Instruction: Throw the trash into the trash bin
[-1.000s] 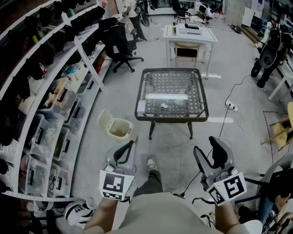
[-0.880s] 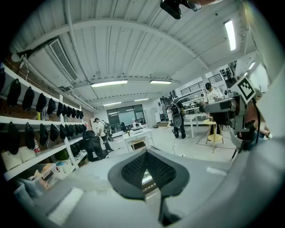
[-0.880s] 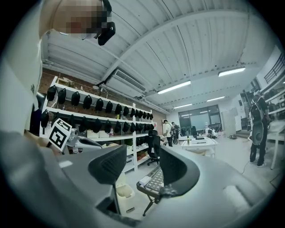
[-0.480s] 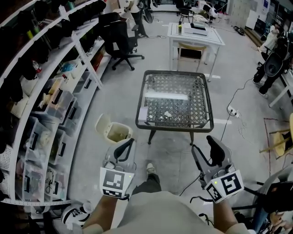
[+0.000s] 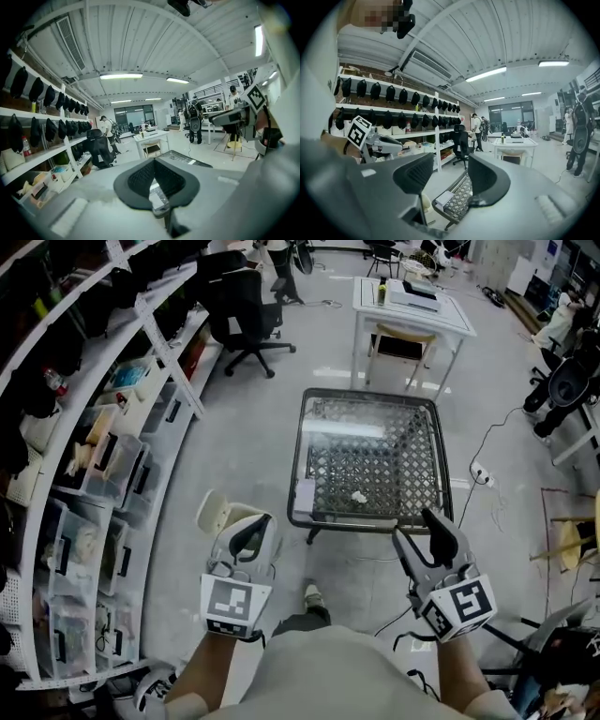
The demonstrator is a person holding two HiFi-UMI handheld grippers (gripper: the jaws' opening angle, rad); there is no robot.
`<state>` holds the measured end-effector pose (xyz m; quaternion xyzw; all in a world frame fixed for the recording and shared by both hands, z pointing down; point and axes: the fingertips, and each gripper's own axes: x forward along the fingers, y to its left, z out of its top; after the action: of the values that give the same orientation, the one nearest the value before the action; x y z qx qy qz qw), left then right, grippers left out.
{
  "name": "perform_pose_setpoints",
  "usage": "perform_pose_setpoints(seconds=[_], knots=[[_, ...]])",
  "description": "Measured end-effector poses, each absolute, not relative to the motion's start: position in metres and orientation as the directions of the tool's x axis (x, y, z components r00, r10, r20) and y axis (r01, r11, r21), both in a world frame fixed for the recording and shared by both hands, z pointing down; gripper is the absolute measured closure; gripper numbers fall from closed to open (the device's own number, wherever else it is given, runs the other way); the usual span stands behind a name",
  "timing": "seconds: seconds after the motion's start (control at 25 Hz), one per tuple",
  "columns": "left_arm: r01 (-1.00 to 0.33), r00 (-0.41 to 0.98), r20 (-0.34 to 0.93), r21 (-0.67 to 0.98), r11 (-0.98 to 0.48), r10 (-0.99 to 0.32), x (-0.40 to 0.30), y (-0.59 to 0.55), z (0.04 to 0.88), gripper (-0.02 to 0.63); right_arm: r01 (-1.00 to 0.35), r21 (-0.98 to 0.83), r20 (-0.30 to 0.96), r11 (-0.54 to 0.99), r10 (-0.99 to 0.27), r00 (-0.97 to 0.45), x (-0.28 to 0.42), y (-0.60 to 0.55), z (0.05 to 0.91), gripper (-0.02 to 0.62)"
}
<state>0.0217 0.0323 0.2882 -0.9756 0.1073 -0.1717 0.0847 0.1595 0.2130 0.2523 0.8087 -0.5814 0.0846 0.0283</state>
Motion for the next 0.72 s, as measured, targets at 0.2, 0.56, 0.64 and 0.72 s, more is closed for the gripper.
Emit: perform_pose_setpoints(seconds=[0.2, 0.56, 0.64, 0.72], knots=[[-0.154, 0.919, 0.333, -0.188, -0.970, -0.211, 0.046, -0.010, 0.301, 0.603, -0.937, -0.049, 0.216, -0.345, -0.920, 0.328, 0.185, 0.170, 0.271, 0.359], [-0.146, 0.907, 0.372, -0.160, -0.976, -0.196, 0.073, -0.050, 0.329, 0.603, -0.934, -0.041, 0.298, -0.356, -0.896, 0.329, 0.219, 0.125, 0.303, 0.359], [-0.147, 0.902, 0.384, -0.154, -0.977, -0.197, 0.077, -0.053, 0.336, 0.603, -0.933, -0.045, 0.317, -0.356, -0.891, 0.325, 0.224, 0.119, 0.312, 0.359], [-0.152, 0.897, 0.395, -0.150, -0.977, -0.200, 0.081, -0.057, 0.343, 0.603, -0.933, -0.052, 0.337, -0.356, -0.886, 0.320, 0.230, 0.115, 0.321, 0.359]])
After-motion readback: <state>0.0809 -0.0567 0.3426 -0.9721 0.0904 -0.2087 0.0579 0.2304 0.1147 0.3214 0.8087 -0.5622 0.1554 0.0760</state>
